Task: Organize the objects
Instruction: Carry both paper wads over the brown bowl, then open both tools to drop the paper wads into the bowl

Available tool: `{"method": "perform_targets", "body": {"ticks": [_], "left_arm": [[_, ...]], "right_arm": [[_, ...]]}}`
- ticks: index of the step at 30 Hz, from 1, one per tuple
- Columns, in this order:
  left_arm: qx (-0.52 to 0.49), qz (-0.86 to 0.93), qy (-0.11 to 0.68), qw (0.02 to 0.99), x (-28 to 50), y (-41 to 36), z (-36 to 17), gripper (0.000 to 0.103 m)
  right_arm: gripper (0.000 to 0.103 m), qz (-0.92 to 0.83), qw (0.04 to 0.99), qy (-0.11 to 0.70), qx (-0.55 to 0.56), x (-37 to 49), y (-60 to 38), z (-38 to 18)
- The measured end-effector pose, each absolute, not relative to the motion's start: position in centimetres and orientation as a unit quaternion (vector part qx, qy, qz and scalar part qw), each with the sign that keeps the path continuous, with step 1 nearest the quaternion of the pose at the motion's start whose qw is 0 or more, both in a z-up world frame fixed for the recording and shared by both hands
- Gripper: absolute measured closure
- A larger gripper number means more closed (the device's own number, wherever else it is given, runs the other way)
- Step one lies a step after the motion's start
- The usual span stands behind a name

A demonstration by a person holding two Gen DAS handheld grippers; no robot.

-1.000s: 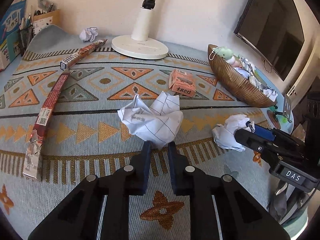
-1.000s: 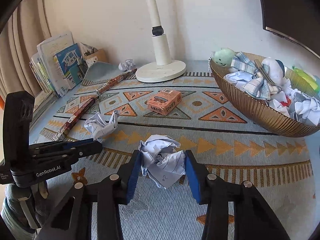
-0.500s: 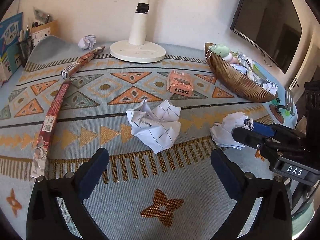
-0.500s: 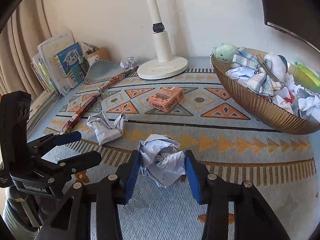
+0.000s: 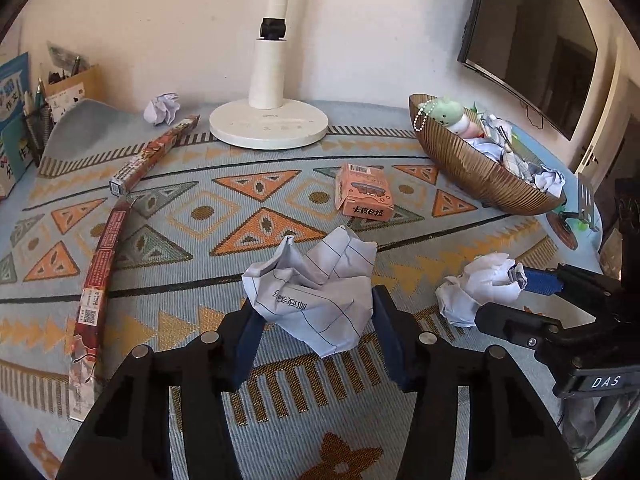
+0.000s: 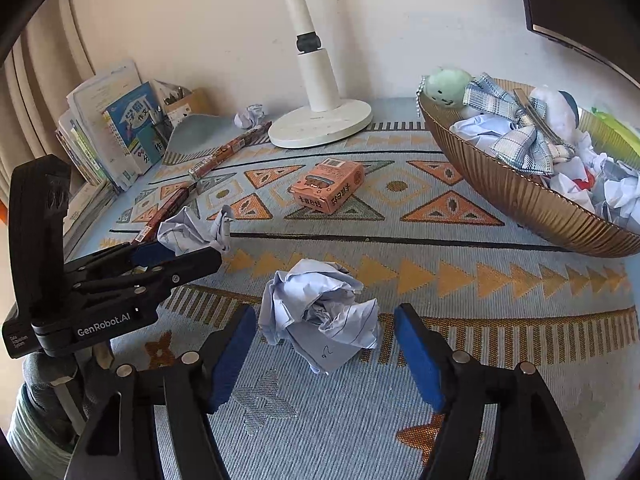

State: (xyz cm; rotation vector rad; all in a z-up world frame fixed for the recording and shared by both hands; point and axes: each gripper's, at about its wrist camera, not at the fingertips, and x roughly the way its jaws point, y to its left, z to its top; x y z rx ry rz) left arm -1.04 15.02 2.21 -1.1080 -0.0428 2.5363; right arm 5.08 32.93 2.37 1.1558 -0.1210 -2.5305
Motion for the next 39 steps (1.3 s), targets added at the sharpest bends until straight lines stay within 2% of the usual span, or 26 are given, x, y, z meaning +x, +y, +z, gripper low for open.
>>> {"method": "perform_targets", "body": {"ticks": [1,2,3,11,16,22,26,29,30,31,32,33,34,39], "left_arm": [[-0.39,0.9,-0.024,0.192,-1.0,14.8,2.3,0.054],[-0.385,0.901,-0.033,0.199,-0.9,14.5,2.5,0.053],[-0.379,0.902,-0.04,0.202,-0.7,14.2,2.6,0.053],[-0.377,0.905,-0.049,0.192,-0.7,14.0,2.7,0.053],[-0.382,0.899,0.008,0.213,-1.4,16.3,5.1,0.053],[-0.321,0.895,0.021,0.308,-4.6,24.0,13.5,0.053],[-0.343,0.87,0.024,0.354,-10.2,30.5,14.8,0.053],[-0.351,0.862,-0.002,0.367,-13.8,33.9,14.7,0.053],[-0.347,0.863,-0.006,0.367,-14.6,34.8,14.7,0.051],[-0.34,0.867,-0.009,0.365,-15.2,35.6,14.7,0.046],[-0.341,0.869,-0.012,0.36,-15.8,36.1,14.5,0.027],[-0.346,0.869,-0.015,0.354,-16.4,36.5,14.3,0.018],[-0.348,0.868,-0.021,0.353,-16.7,36.5,14.1,0.014],[-0.373,0.849,-0.024,0.374,-15.5,33.2,13.4,0.014]], "right_arm": [[0.038,-0.897,0.18,-0.039,0.403,5.3,32.8,2.5],[0.054,-0.9,0.177,-0.033,0.396,5.5,32.7,2.6],[0.065,-0.905,0.169,-0.025,0.391,5.8,32.5,2.7],[0.065,-0.928,0.13,-0.028,0.347,7.1,33.4,3.8],[0.065,-0.924,0.148,-0.126,0.329,8.7,37.7,6.6],[0.065,-0.954,-0.001,-0.148,0.261,7.5,46.6,13.4],[0.064,-0.953,-0.075,-0.139,0.258,4.1,50.9,14.7],[0.062,-0.95,-0.097,-0.135,0.265,1.3,52.5,14.7],[0.048,-0.951,-0.102,-0.129,0.262,0.6,52.8,14.6],[0.037,-0.95,-0.108,-0.122,0.265,-0.3,53.0,14.3],[0.022,-0.949,-0.116,-0.115,0.268,-1.0,53.3,13.9],[0.021,-0.95,-0.117,-0.109,0.267,-1.3,53.4,13.6],[0.021,-0.952,-0.114,-0.106,0.263,-1.2,53.5,13.5],[0.021,-0.954,-0.094,-0.13,0.255,1.1,54.0,13.1]]}}
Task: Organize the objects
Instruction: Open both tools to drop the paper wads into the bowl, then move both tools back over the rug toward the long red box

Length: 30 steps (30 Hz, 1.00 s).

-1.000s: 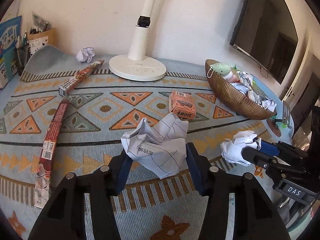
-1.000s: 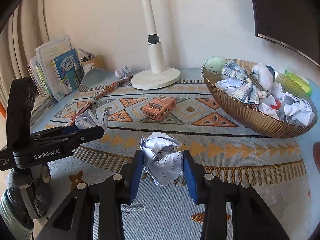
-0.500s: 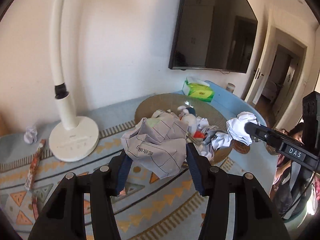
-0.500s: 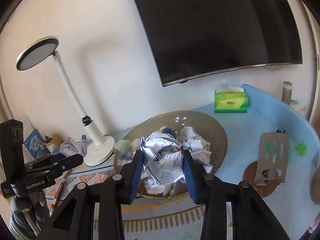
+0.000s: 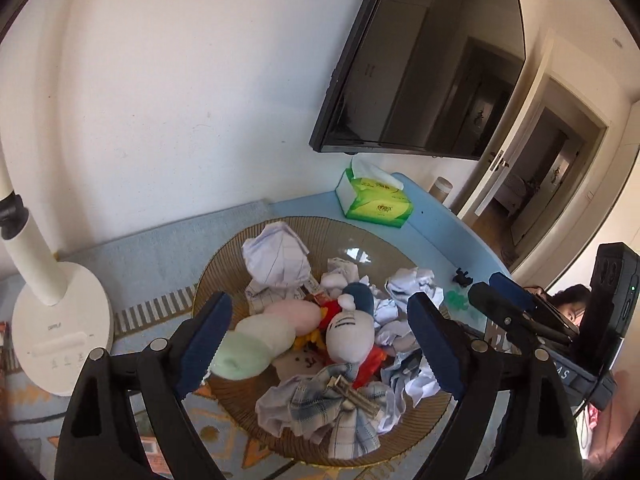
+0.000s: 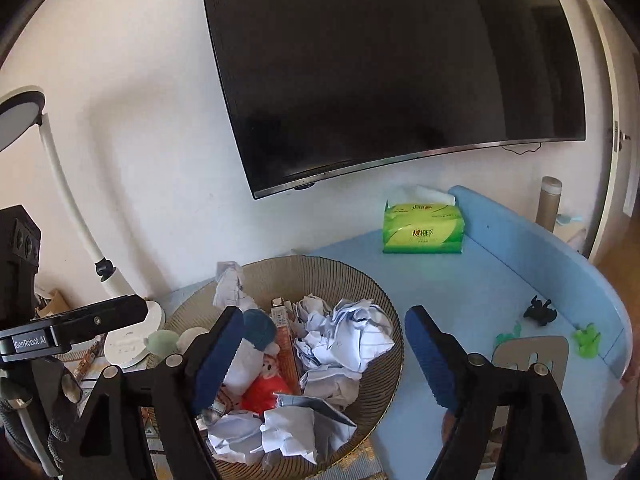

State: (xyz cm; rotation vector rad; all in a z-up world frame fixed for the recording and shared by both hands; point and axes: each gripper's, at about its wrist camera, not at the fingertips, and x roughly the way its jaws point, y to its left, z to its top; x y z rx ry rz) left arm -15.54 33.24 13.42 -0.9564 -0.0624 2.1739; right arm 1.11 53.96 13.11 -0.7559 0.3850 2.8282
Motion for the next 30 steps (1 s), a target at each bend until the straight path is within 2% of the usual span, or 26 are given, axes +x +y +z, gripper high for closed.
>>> {"method": "perform_targets", "body": {"ticks": [4,8,11,14,16,18,22,26,30], "left_arm": [[-0.369,0.862,-0.05,0.345,-12.1,26.5,13.9,0.014],[-0.345,0.891,-0.06,0.289,-6.5,18.5,14.1,0.013],[-0.333,0.922,-0.068,0.186,-2.9,11.3,12.3,0.013],[-0.343,0.932,-0.091,0.07,-1.0,3.8,8.9,0.013],[-0.353,0.929,-0.108,0.03,0.0,0.1,6.6,0.013],[-0.36,0.923,-0.135,0.021,0.5,-2.2,4.5,0.013],[-0.377,0.906,-0.191,-0.011,0.2,-4.3,1.2,0.013],[-0.383,0.898,-0.195,-0.092,0.2,-5.0,0.8,0.013],[-0.377,0.902,-0.195,-0.075,0.5,-5.0,0.7,0.009]], "right_arm": [[0.018,0.957,0.06,0.142,-0.248,4.1,51.7,13.1],[0.009,0.953,-0.015,0.134,-0.272,5.7,46.0,12.6],[0.008,0.944,-0.078,0.1,-0.304,5.9,40.2,11.1],[0.008,0.943,-0.05,0.031,-0.327,5.6,35.4,8.1],[0.008,0.938,-0.041,0.0,-0.343,5.0,33.4,5.6],[0.008,0.93,-0.048,-0.006,-0.365,4.6,32.4,3.4],[0.007,0.927,-0.033,-0.039,-0.373,4.2,31.6,2.9],[0.007,0.911,-0.035,-0.019,-0.41,3.0,32.5,2.0],[0.007,0.898,-0.039,0.012,-0.437,2.3,33.5,1.4]]}}
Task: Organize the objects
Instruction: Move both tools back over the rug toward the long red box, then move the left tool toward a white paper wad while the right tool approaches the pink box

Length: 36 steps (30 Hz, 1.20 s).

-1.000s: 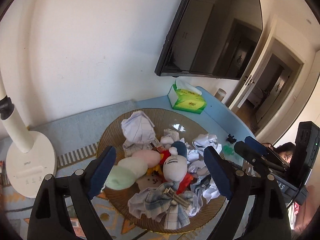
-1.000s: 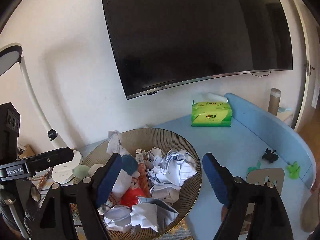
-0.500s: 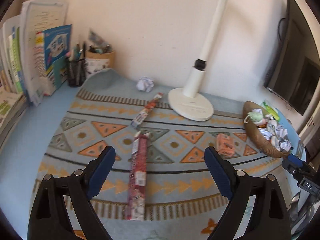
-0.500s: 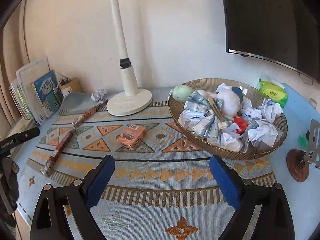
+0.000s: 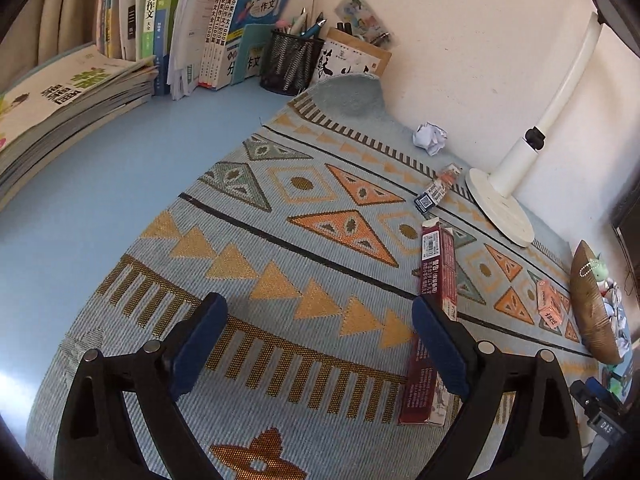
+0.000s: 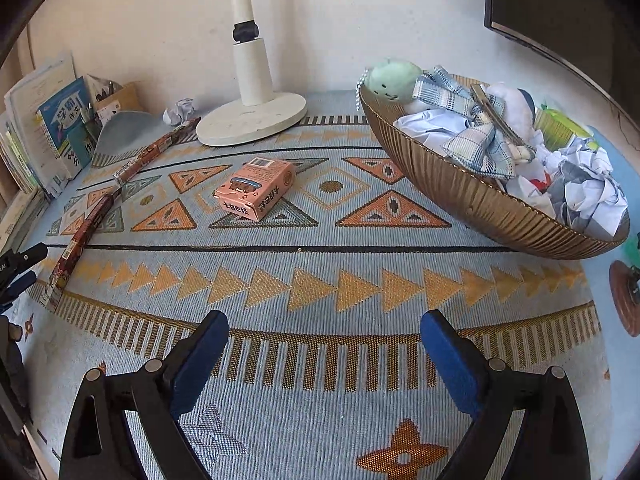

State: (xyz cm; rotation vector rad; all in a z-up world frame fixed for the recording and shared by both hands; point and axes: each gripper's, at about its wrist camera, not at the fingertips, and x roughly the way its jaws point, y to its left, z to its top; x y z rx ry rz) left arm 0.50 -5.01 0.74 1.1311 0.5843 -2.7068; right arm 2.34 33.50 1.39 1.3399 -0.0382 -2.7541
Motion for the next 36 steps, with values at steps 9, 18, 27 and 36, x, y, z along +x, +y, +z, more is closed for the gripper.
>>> {"method": "perform_targets", "body": {"ticks": [9,18,27,36], "left_arm": [[0.388,-0.901,0.182,0.061,0.2,-4.3,0.7,0.003],[0.396,-0.9,0.171,0.059,-0.1,-4.0,0.7,0.001],[0.396,-0.9,0.171,0.059,-0.1,-4.0,0.6,0.001],[0.413,-0.899,0.137,0.051,-0.5,-3.0,0.4,0.001]], "right_arm": [[0.007,-0.889,0.049,-0.001,0.455,2.0,32.7,0.8],[0.004,-0.885,0.055,-0.009,0.462,1.7,32.6,0.5],[0.002,-0.884,0.056,-0.009,0.464,1.8,32.7,0.5],[0.0,-0.871,0.042,0.017,0.489,0.5,31.2,0.2]]}}
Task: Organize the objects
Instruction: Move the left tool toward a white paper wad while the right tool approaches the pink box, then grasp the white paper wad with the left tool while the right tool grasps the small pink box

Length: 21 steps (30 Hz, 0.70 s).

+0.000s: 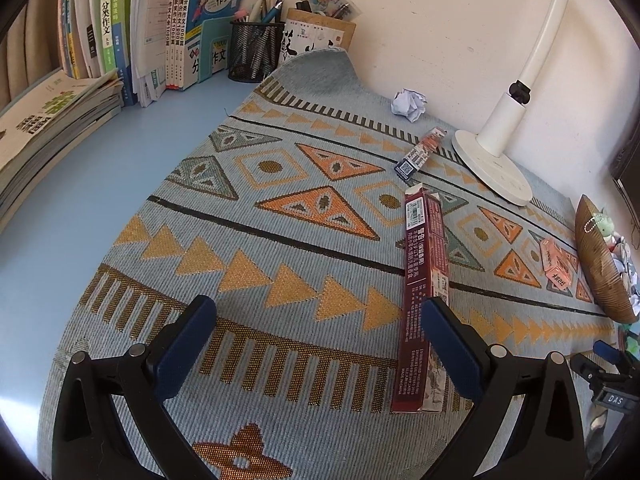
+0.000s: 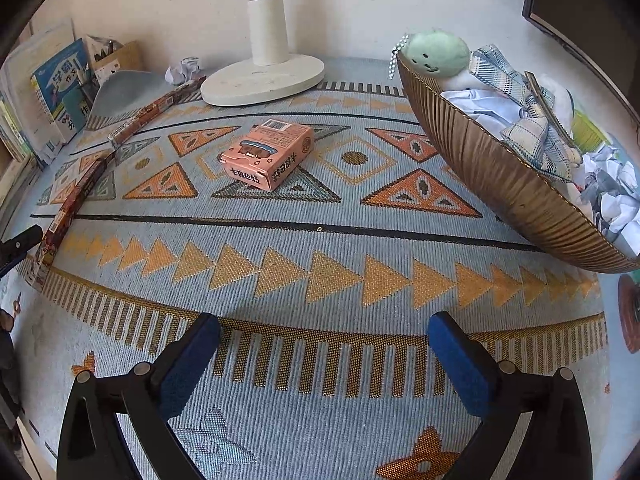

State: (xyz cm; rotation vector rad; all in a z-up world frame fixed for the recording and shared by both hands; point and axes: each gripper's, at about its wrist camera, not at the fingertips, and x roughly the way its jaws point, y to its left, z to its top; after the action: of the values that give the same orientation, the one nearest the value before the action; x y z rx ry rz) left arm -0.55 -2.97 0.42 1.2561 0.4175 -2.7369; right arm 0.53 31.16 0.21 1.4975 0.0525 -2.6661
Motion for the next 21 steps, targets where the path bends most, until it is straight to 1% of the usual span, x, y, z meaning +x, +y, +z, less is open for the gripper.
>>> {"method": "perform_targets", "body": {"ticks": [3,6,8,10,11,12,13,14,15,17,18,21], "left_arm": [[0.411,-0.899,0.141,0.054,-0.5,-3.1,0.5,0.001],[0.415,-0.897,0.145,0.051,-0.6,-3.2,0.6,0.001],[0.409,-0.899,0.154,0.032,-1.1,-3.5,1.2,0.002],[0.391,-0.911,0.13,0.023,-2.5,-3.1,3.2,0.003],[0.377,-0.92,0.107,0.017,-3.6,-2.6,4.6,0.003],[0.363,-0.928,0.086,0.005,-4.9,-2.0,5.9,0.003],[0.357,-0.932,0.064,-0.011,-6.6,-1.3,6.9,0.002],[0.358,-0.932,0.046,-0.024,-8.6,-0.7,7.7,0.002],[0.364,-0.93,0.034,-0.034,-10.9,-0.3,8.2,0.002],[0.368,-0.928,0.037,-0.054,-15.5,0.2,8.4,0.002],[0.373,-0.925,0.043,-0.063,-17.7,0.4,8.2,0.002],[0.399,-0.913,0.057,-0.059,-24.0,1.2,6.6,0.002]], "right_arm": [[0.0,-0.874,0.038,-0.029,0.484,-0.6,30.6,0.6],[0.0,-0.872,0.057,-0.067,0.482,-2.7,29.0,0.9],[0.0,-0.871,0.058,-0.061,0.484,-4.7,27.6,0.9],[0.003,-0.874,0.033,-0.044,0.483,-6.6,26.5,0.7],[0.009,-0.877,0.023,-0.038,0.479,-7.4,26.1,0.7],[0.017,-0.88,0.013,-0.031,0.473,-8.0,25.9,0.7],[0.023,-0.885,0.002,-0.022,0.465,-8.4,25.7,0.8],[0.03,-0.888,-0.009,-0.015,0.459,-8.7,25.6,0.7],[0.039,-0.89,-0.018,-0.01,0.455,-8.8,25.7,0.8],[0.05,-0.895,-0.022,-0.024,0.446,-8.3,26.3,1.0],[0.053,-0.896,-0.019,-0.037,0.442,-8.1,26.8,1.1],[0.054,-0.898,-0.009,-0.069,0.435,-7.9,28.1,1.3]]}}
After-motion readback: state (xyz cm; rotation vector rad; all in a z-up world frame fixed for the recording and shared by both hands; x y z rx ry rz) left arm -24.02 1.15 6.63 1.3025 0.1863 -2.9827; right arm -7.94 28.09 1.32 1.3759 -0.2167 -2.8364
